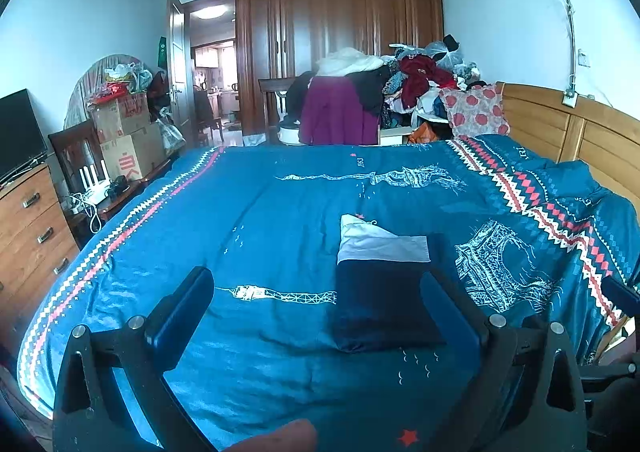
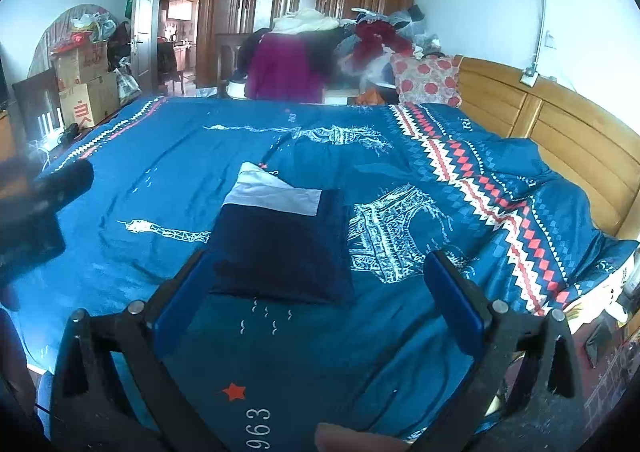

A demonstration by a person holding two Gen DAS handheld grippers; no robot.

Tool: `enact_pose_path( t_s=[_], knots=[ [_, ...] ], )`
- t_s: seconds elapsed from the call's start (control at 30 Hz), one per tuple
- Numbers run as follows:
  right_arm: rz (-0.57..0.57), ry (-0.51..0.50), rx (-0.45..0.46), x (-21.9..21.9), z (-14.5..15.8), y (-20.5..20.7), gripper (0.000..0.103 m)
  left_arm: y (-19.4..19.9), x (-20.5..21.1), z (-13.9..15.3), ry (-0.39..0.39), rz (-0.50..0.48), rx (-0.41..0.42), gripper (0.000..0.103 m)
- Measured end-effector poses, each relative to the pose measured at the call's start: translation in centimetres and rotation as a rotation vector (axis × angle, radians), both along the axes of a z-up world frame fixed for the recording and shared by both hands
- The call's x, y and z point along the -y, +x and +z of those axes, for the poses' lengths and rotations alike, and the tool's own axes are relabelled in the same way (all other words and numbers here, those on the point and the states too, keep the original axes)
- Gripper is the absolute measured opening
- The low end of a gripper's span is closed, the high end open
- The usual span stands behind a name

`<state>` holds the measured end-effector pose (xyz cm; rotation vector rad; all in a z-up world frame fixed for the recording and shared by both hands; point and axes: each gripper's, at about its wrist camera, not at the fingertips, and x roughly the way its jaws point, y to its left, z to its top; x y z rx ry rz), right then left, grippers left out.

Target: Fold small clothes

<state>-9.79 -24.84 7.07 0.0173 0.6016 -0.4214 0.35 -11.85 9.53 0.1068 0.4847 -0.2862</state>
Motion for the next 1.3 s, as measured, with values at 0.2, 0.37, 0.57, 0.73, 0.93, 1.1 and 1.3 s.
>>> enact_pose_path(
  t_s=[0.2,0.37,0.57,0.73,0.93,1.1,1.3],
  knots=[
    [-0.014,0.001,-0.014,0.1,-0.4,0.8,0.103,0.7,0.3,-0.4,0.025,0.019,-0.028,0.103],
    [-0.054,0.039,-0.062,0.9,-1.5,1.6,0.103,1.6,0.9,-1.7,0.071,0.016,-0.091,0.103],
    [-0.074,0.05,-0.111,1.2,-2.6,1.8,0.103,1.7,1.8,-3.0,0.089,-0.002,-0.116,0.103],
    [-0.071,0.065,-0.11,1.5,-2.7,1.7,0.103,1.8,2.5,-3.5,0.096,-0.006,-0.123,0.103],
    [-0.064,0.076,-0.1,1.7,-2.6,2.0,0.103,2.0,2.6,-3.5,0.096,-0.01,-0.125,0.103],
    [-0.058,0.079,-0.095,1.7,-2.6,1.9,0.103,1.9,2.6,-3.4,0.091,-0.021,-0.132,0.103],
    [-0.059,0.091,-0.089,2.0,-2.5,1.7,0.103,1.6,2.6,-3.5,0.089,-0.032,-0.132,0.103]
  ],
)
